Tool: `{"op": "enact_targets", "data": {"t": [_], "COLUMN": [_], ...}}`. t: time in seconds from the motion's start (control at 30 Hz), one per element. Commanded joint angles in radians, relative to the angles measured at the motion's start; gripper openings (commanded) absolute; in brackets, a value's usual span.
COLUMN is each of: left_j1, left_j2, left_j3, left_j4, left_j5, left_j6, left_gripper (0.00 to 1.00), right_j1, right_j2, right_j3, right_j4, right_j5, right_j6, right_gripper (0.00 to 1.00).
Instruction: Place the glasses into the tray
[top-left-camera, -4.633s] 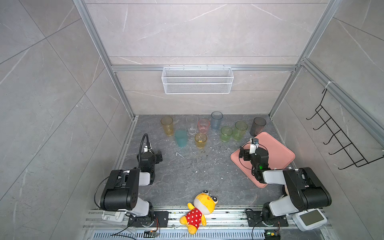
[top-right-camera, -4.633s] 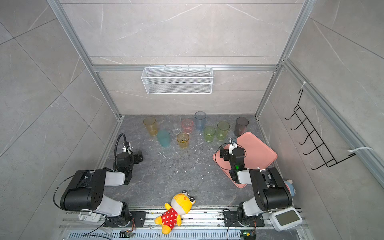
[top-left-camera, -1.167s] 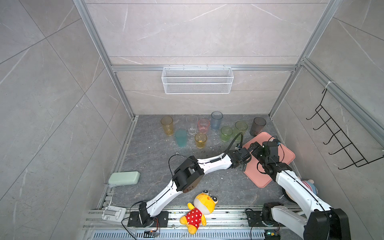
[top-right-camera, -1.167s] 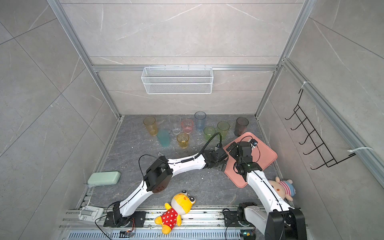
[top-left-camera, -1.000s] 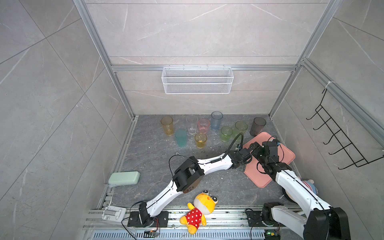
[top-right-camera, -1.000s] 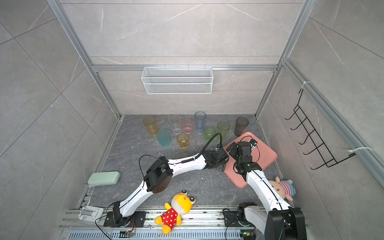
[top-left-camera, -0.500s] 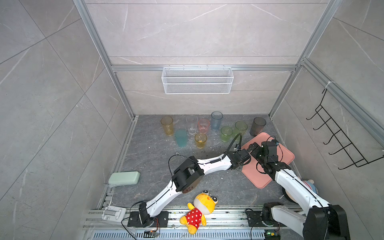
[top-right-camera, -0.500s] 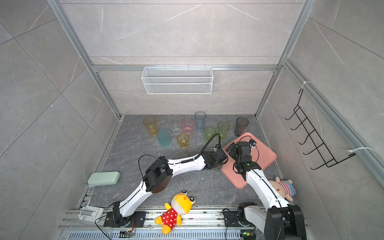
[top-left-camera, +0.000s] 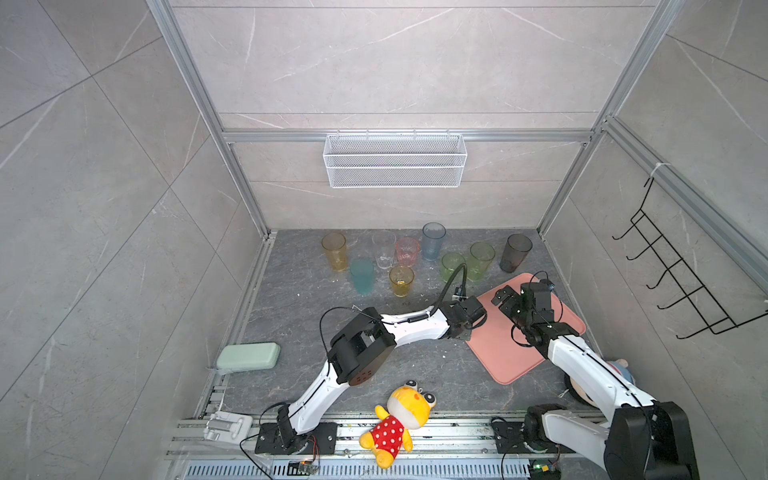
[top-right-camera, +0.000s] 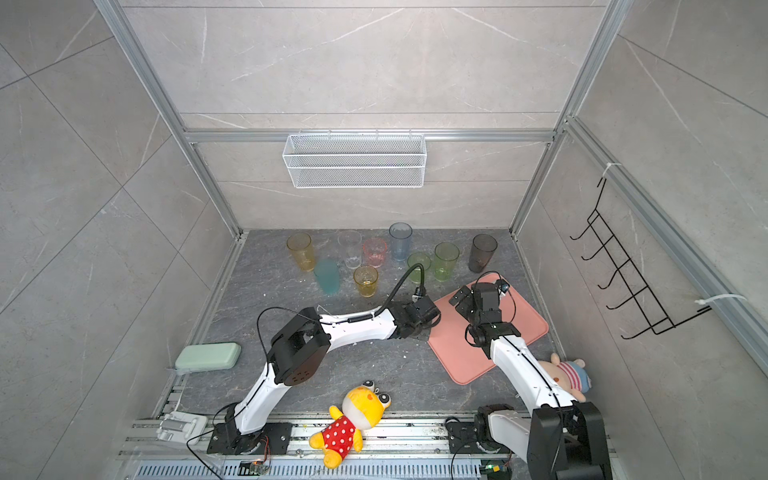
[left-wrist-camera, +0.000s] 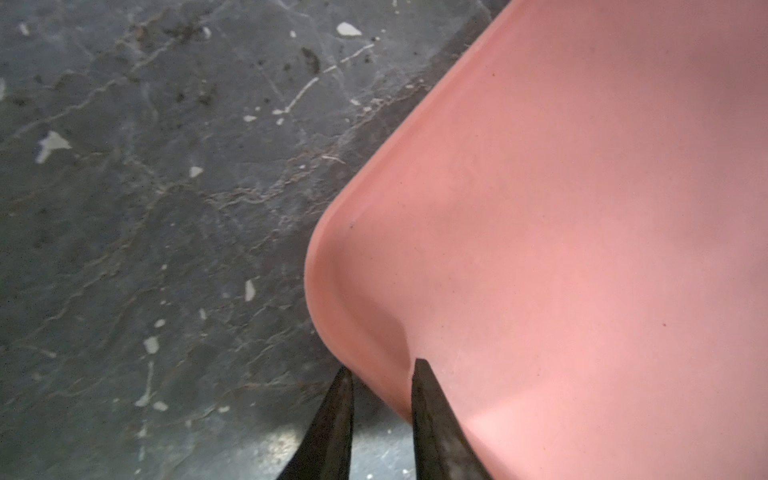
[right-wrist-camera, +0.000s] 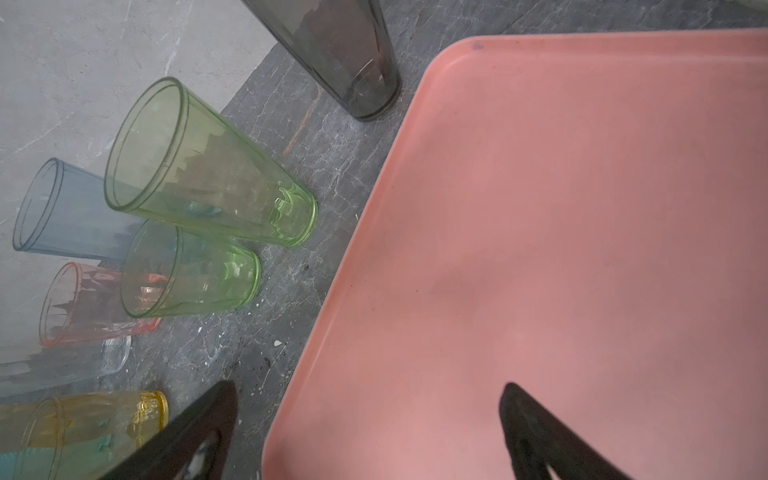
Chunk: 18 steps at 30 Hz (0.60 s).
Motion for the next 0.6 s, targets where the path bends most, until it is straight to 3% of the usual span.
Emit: {"op": "enact_targets", "data": {"t": [0.0,0.13,0.4,0.47,0.57], "left_j1": [0.025,0.055,0.091,0.090,0.075], "left_j2": [-0.045,-0.080,-0.138,-0.148,-0.169], "left_j3": [-0.069,-0.126,-0.191,-0.186,-0.187], "left_j4": [-0.044,-0.024,-0.010,-0.018,-0.021], "left_j5": [-0.006,0.000,-0.001,0.002,0.025], "left_j6": [0.002,0.004,0.037,0.031,-0.009], "left_gripper": [0.23,0.18,0.18,0.23,0.39], "right_j1": [-0.004,-0.004,-0.003,-0.002,-0.003], "right_j2": [0.014,0.034,0.047,0.049,0.050], "right_j3": [0.030,0.036,0.041,0.041,0.043], "right_j4": [-0.006,-0.003,-0.003,-0.002,0.000], "right_j5": [-0.012,-0.032,-0.047,-0.049,-0.052], "right_j6": [-0.008,-0.009,-0.011,-0.012,-0.014], "right_gripper": [1.00,0.99,1.00,1.00,1.00]}}
